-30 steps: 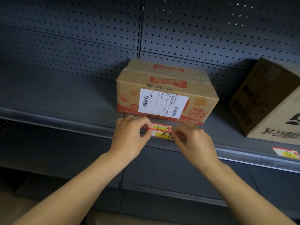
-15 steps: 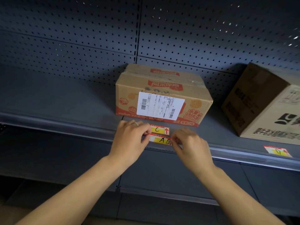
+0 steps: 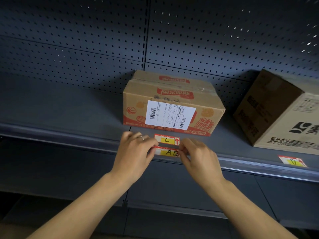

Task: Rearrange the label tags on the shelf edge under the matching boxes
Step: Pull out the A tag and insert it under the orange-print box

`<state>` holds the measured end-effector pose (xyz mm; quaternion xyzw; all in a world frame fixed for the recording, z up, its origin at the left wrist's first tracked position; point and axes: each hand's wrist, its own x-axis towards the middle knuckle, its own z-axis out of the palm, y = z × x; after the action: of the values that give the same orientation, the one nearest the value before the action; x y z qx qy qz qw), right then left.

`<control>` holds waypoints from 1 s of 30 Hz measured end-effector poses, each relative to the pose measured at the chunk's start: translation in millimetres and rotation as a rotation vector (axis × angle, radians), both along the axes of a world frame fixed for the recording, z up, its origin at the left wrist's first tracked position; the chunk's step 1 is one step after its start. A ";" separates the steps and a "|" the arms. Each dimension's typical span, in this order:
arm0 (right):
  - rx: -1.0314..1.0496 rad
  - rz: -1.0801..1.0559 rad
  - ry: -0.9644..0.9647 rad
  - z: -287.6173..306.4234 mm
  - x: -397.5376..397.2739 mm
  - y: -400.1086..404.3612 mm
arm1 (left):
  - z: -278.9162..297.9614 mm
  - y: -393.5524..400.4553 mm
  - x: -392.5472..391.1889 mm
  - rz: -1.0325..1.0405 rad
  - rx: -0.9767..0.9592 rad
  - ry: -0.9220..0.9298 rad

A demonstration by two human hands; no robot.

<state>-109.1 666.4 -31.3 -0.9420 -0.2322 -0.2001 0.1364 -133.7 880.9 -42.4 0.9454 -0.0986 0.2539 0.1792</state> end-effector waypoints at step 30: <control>-0.022 0.058 -0.023 -12.4 -3.8 -10.3 | -9.3 -2.5 -4.5 -0.026 0.059 -0.001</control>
<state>-112.9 656.1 -43.6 -0.9340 -0.2632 -0.2041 0.1291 -138.1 878.4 -51.7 0.9487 -0.1181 0.2493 0.1546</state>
